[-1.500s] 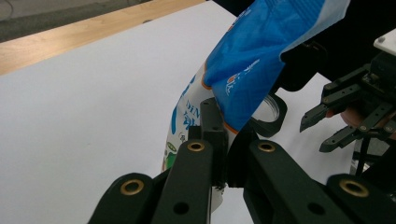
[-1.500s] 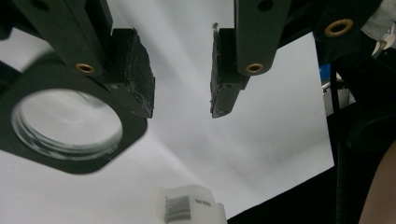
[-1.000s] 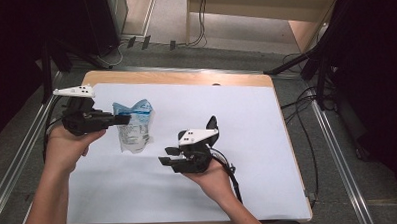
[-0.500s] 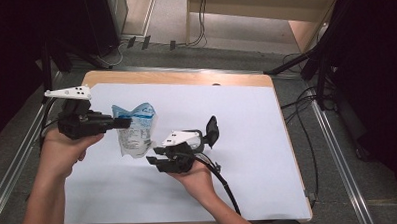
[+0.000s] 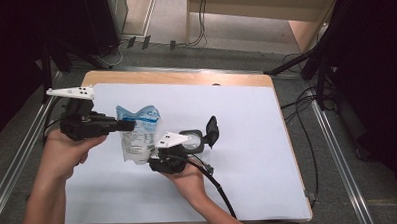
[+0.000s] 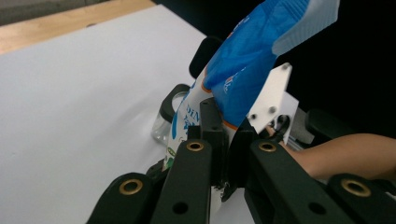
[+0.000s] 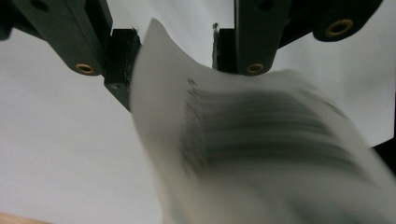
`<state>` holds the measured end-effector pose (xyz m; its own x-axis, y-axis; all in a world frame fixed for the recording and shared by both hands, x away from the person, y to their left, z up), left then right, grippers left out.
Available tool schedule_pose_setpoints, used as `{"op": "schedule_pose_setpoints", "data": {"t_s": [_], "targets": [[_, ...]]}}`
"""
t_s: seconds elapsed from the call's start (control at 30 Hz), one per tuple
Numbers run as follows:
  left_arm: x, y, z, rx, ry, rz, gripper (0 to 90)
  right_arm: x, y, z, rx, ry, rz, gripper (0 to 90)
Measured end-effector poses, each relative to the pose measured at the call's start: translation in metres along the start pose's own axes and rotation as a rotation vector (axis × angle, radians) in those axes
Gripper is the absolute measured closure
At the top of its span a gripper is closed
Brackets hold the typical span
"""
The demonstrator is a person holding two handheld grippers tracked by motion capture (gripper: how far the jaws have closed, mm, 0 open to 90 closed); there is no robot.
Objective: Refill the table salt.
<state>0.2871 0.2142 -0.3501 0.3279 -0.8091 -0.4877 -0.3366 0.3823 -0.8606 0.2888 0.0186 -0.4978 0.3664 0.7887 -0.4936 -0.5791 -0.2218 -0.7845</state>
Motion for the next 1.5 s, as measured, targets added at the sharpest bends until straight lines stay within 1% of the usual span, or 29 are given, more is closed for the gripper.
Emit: {"op": "schedule_pose_setpoints", "data": {"t_s": [0.03, 0.13, 0.2, 0.27, 0.33, 0.43, 0.5, 0.53, 0.6, 0.63, 0.67, 0.7, 0.73, 0.77, 0.8, 0.87, 0.9, 0.97, 1.0, 1.03, 1.07, 1.13, 1.17, 1.27, 1.3, 1.37, 1.4, 1.43, 1.5], "targets": [[0.002, 0.000, 0.001, 0.000, -0.005, 0.009, 89.9, 0.000, 0.001, 0.001, -0.013, 0.019, 0.015, 63.1], [0.007, -0.002, 0.001, 0.008, -0.009, 0.019, 89.7, 0.001, 0.003, 0.002, -0.016, 0.013, 0.027, 63.3], [0.014, -0.004, -0.001, 0.020, -0.026, 0.029, 89.5, 0.000, 0.006, 0.003, -0.029, 0.004, 0.031, 63.2], [0.018, -0.005, 0.000, 0.018, -0.032, 0.038, 89.3, 0.000, 0.008, 0.003, -0.031, -0.011, 0.036, 62.4], [0.019, -0.005, 0.000, 0.017, -0.034, 0.038, 89.1, 0.000, 0.009, 0.003, -0.034, -0.016, 0.040, 62.0], [0.029, -0.004, 0.004, 0.009, -0.030, 0.038, 88.8, -0.001, 0.013, 0.003, -0.052, -0.037, 0.045, 62.0], [0.031, -0.004, 0.005, 0.007, -0.029, 0.034, 88.8, -0.002, 0.015, 0.003, -0.048, -0.045, 0.043, 61.4], [0.034, -0.003, 0.007, 0.002, -0.029, 0.034, 88.9, -0.002, 0.015, 0.002, -0.047, -0.046, 0.044, 59.1], [0.035, -0.003, 0.008, -0.003, -0.030, 0.037, 89.2, -0.002, 0.016, -0.001, -0.036, -0.039, 0.040, 54.5], [0.035, -0.003, 0.009, -0.003, -0.040, 0.035, 89.4, -0.002, 0.016, -0.002, -0.027, -0.043, 0.041, 52.3], [0.035, -0.003, 0.009, -0.003, -0.040, 0.035, 89.6, -0.003, 0.017, -0.003, -0.015, -0.040, 0.036, 52.4], [0.034, -0.003, 0.010, -0.008, -0.051, 0.046, 89.6, -0.004, 0.018, -0.004, -0.011, -0.037, 0.032, 51.8], [0.034, -0.002, 0.011, -0.019, -0.035, 0.044, 89.6, -0.005, 0.018, -0.004, -0.015, -0.030, 0.027, 50.6], [0.034, -0.002, 0.011, -0.019, -0.035, 0.044, 89.7, -0.005, 0.018, -0.004, -0.015, -0.030, 0.027, 50.6], [0.035, -0.002, 0.011, -0.024, -0.034, 0.049, 89.7, -0.007, 0.020, -0.003, -0.041, 0.004, 0.015, 49.6], [0.036, -0.003, 0.011, -0.027, -0.049, 0.051, 89.7, -0.008, 0.020, -0.001, -0.059, 0.018, 0.000, 50.1], [0.036, -0.003, 0.010, -0.024, -0.059, 0.055, 89.6, -0.008, 0.020, 0.000, -0.068, 0.017, -0.007, 52.0], [0.037, -0.003, 0.010, -0.024, -0.065, 0.055, 89.5, -0.008, 0.021, 0.001, -0.075, 0.013, -0.005, 53.2], [0.039, -0.003, 0.010, -0.023, -0.072, 0.056, 89.1, -0.008, 0.021, 0.003, -0.094, 0.007, -0.003, 54.5], [0.039, -0.003, 0.010, -0.023, -0.072, 0.056, 88.7, -0.008, 0.021, 0.003, -0.094, 0.007, -0.003, 54.5], [0.042, -0.002, 0.009, -0.023, -0.056, 0.036, 88.0, -0.007, 0.021, 0.004, -0.095, -0.010, 0.002, 55.8], [0.045, -0.002, 0.008, -0.020, -0.029, 0.032, 86.8, -0.006, 0.021, 0.005, -0.092, -0.016, 0.009, 55.8], [0.045, -0.002, 0.008, -0.020, -0.029, 0.032, 86.1, -0.006, 0.021, 0.005, -0.090, -0.022, 0.014, 56.5], [0.052, 0.000, 0.006, 0.014, -0.027, 0.059, 83.0, -0.005, 0.022, 0.006, -0.086, -0.037, 0.019, 57.0], [0.052, 0.000, 0.006, 0.014, -0.027, 0.059, 82.0, -0.005, 0.022, 0.006, -0.086, -0.037, 0.019, 57.0], [0.055, 0.003, 0.006, 0.019, -0.009, 0.070, 81.8, -0.006, 0.021, 0.004, -0.082, -0.039, 0.017, 57.1], [0.055, 0.004, 0.007, 0.016, -0.003, 0.063, 81.7, -0.007, 0.020, 0.003, -0.078, -0.045, 0.015, 57.1], [0.055, 0.005, 0.008, 0.017, 0.007, 0.057, 82.9, -0.007, 0.020, 0.002, -0.075, -0.050, 0.014, 57.1], [0.055, 0.005, 0.008, 0.012, 0.012, 0.051, 86.4, -0.008, 0.019, 0.002, -0.079, -0.048, 0.014, 57.1]]}}
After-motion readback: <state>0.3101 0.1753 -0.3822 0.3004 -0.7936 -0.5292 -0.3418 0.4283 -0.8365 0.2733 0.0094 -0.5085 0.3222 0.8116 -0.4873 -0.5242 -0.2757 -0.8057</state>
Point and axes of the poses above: each handheld gripper's, and its own axes: x roughly forward along the jaws, y roughly out of its underside, z roughly to its left, the point moved 2 cm from there along x, roughly forward along the jaws, and after that the axes turned 15 degrees about x, right-handed, at the moved point
